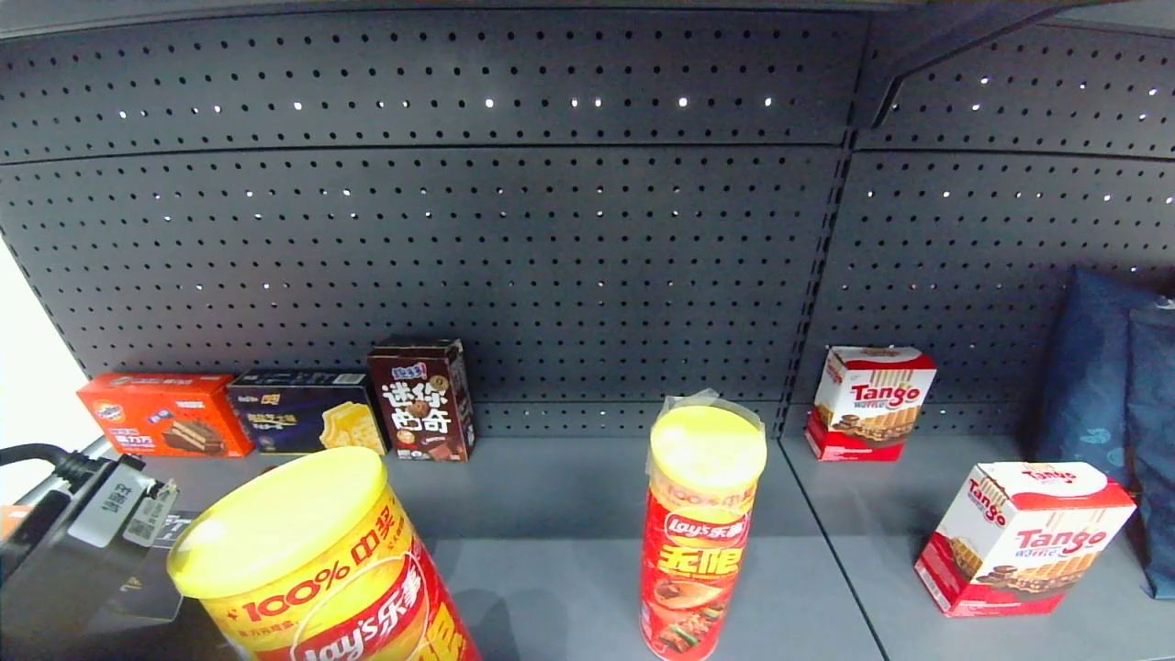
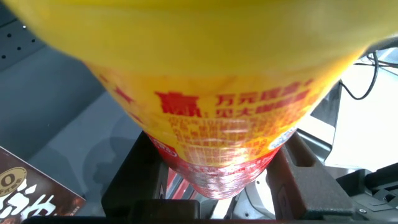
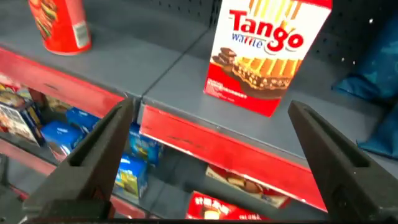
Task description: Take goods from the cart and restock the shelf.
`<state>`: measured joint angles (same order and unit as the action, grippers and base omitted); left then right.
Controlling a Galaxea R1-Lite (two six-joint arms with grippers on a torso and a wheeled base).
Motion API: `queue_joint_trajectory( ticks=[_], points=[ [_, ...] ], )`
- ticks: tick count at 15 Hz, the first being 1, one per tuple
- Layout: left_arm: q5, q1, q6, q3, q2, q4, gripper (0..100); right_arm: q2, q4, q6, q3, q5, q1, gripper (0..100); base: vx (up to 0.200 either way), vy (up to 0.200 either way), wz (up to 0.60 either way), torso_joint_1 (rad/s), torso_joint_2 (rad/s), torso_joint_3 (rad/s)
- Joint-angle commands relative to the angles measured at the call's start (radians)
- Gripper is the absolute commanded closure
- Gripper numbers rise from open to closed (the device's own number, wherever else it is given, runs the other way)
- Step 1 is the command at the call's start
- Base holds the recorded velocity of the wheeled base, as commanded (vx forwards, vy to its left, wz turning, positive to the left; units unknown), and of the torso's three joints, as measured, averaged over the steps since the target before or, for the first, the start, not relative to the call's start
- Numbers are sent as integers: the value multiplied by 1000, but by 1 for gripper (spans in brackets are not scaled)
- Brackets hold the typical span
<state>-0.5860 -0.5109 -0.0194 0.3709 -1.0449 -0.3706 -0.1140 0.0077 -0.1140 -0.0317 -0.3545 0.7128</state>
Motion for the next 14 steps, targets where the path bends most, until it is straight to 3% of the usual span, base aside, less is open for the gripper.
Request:
queue_joint_trajectory(
  ticks=[1,10,14],
  points=[
    [0,2,-1,-1,2,-1,100,43,0,1,-1,9,2,0,0,0,0,0,0,0],
    [-2,0,-1,0,13,-2,100,103,0,8,1,72,145,0,0,0,0,0,0,0],
    [-2,0,-1,-13,22,2,100,114,-2,7,1,86,381,0,0,0,0,0,0,0]
  ],
)
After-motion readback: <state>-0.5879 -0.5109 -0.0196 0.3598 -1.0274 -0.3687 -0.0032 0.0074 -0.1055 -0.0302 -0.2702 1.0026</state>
